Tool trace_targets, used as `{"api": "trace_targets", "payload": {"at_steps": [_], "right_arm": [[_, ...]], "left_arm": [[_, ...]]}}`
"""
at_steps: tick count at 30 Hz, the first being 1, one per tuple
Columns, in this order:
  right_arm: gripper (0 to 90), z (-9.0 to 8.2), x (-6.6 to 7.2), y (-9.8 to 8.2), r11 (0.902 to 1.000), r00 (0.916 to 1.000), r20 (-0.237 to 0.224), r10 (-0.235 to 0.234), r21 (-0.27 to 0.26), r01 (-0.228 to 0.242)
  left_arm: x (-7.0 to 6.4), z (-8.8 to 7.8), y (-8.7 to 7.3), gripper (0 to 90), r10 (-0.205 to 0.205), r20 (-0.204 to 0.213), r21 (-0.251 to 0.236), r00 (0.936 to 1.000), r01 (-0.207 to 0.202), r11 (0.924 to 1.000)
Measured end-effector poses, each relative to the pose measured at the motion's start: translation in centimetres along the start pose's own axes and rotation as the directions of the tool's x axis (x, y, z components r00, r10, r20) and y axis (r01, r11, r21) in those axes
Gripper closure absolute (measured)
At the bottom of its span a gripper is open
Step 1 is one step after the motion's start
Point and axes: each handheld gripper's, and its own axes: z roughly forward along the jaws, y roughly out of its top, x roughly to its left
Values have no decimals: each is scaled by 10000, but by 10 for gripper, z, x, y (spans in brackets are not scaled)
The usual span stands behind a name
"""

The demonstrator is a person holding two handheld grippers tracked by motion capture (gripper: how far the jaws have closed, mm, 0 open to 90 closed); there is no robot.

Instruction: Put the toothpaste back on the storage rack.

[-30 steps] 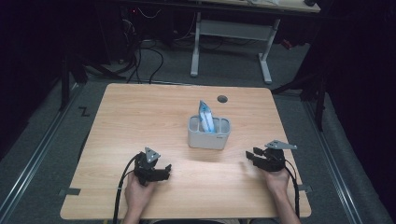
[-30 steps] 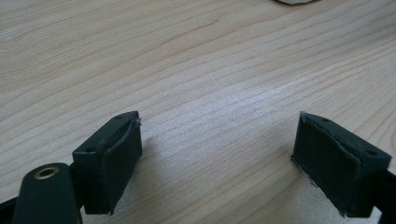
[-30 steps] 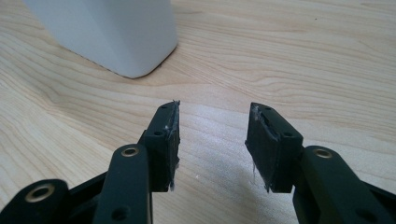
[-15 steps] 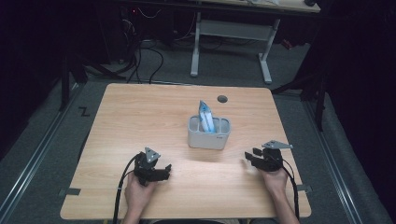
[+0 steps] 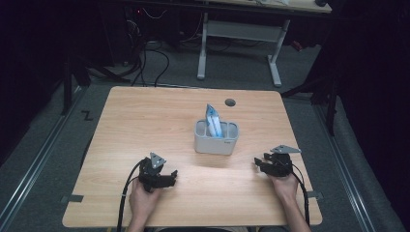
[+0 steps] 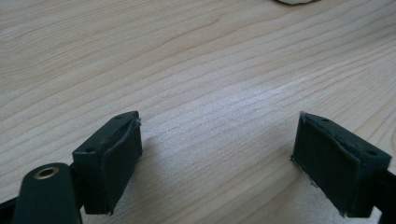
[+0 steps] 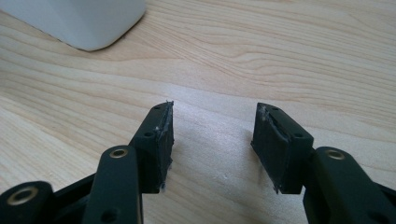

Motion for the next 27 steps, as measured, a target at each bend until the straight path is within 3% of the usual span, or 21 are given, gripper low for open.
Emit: {"api": "trace_targets", "payload": {"at_steps": [8, 11, 27], "right_arm": [[435, 2, -1, 0, 10000, 10000, 19, -21, -65, 21], [391, 4, 4, -1, 9986, 9983, 240, -526, -41, 527], [371, 5, 7, -1, 9985, 9980, 309, -543, -18, 544]], "left_arm": [[0, 0, 0, 157, -4, -3, -4, 10000, 4, 10000], [0, 0, 0, 158, 6, -9, -1, 10000, -6, 10000], [0, 0, 0, 158, -2, -14, -4, 10000, 2, 10000]]}}
